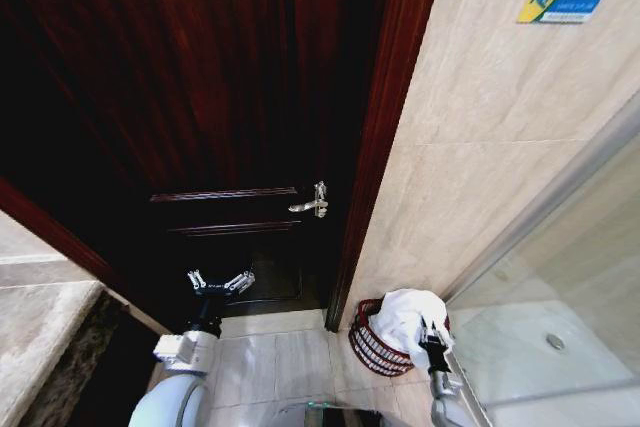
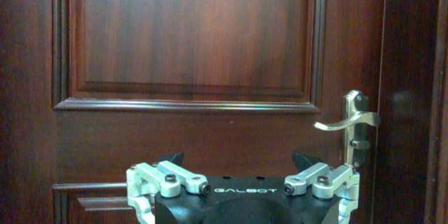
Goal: Discard the used towel into the hamper.
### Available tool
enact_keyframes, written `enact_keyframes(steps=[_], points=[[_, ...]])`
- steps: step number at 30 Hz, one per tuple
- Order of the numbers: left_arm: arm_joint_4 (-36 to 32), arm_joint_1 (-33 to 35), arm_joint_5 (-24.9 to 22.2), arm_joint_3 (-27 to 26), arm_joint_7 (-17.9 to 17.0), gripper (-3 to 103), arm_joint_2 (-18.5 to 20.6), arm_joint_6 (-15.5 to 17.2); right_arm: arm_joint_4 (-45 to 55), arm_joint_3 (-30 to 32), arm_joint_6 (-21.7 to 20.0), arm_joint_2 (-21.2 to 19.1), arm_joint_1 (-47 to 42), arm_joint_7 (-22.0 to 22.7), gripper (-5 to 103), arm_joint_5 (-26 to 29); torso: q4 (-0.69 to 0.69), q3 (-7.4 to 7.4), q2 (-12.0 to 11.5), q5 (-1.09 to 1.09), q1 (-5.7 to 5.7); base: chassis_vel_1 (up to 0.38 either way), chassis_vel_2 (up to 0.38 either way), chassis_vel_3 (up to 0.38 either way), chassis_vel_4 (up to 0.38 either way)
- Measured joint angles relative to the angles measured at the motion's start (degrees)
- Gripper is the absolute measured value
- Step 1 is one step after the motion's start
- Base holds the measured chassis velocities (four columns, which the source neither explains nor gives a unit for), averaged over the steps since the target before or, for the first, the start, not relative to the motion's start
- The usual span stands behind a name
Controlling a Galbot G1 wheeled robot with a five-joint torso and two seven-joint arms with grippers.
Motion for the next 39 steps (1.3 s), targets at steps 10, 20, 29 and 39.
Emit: enact_keyframes(steps=[10,20,29,39], points=[[0.0,0.0,0.0,0.0,0.0,100,-0.01,0.0,2.5,-0.86,-15.69,-1.45,1.92,-4.91,15,-0.25,0.0,0.0,0.0,0.0,0.01,0.0,0.0,0.0,0.0],[0.0,0.0,0.0,0.0,0.0,100,0.0,0.0,0.89,-2.28,-26.6,-2.99,5.37,-7.2,15,-1.15,0.0,0.01,0.0,0.0,0.02,0.0,0.0,0.0,0.0],[0.0,0.0,0.0,0.0,0.0,100,0.0,0.0,-1.98,-5.62,-36.68,-4.27,8.5,-9.06,15,-1.08,0.01,0.01,0.0,0.01,0.02,0.0,0.0,0.0,0.0],[0.0,0.0,0.0,0.0,0.0,100,-0.01,0.0,-1.98,-13.31,-42.68,-6.13,9.93,-1.96,15,9.15,0.0,0.01,0.0,0.0,0.02,0.0,0.0,0.0,0.0]])
